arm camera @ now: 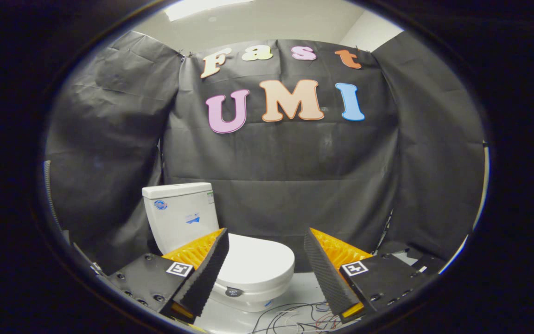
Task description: Open the toilet lid.
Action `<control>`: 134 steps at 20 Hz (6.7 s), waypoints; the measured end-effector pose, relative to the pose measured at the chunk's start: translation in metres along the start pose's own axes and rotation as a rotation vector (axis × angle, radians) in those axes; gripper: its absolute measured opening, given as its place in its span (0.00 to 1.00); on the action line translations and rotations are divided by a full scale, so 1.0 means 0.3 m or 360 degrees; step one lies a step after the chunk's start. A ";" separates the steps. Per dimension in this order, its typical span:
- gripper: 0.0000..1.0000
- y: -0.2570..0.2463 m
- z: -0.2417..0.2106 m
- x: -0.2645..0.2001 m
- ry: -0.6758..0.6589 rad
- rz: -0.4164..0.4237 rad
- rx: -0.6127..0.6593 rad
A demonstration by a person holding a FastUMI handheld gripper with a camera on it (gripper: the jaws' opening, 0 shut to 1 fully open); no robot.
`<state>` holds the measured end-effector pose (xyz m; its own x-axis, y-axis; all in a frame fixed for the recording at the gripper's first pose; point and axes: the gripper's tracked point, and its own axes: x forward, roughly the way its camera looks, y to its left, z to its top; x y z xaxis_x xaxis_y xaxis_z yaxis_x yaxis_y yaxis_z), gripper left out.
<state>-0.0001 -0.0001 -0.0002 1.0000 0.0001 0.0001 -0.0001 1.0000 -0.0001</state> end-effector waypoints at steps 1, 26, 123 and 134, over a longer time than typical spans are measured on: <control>1.00 0.000 0.002 0.000 0.0000 0.0000 0.0000; 1.00 0.001 0.000 -0.002 -0.0001 -0.0001 0.0000; 0.90 0.671 -0.473 0.416 -0.0340 -0.0339 0.1599; 0.90 0.654 -0.692 0.361 -0.0319 -0.0657 0.1976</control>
<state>0.1083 0.1962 -0.2077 0.9091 -0.4099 -0.0739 0.1950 0.2621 0.9452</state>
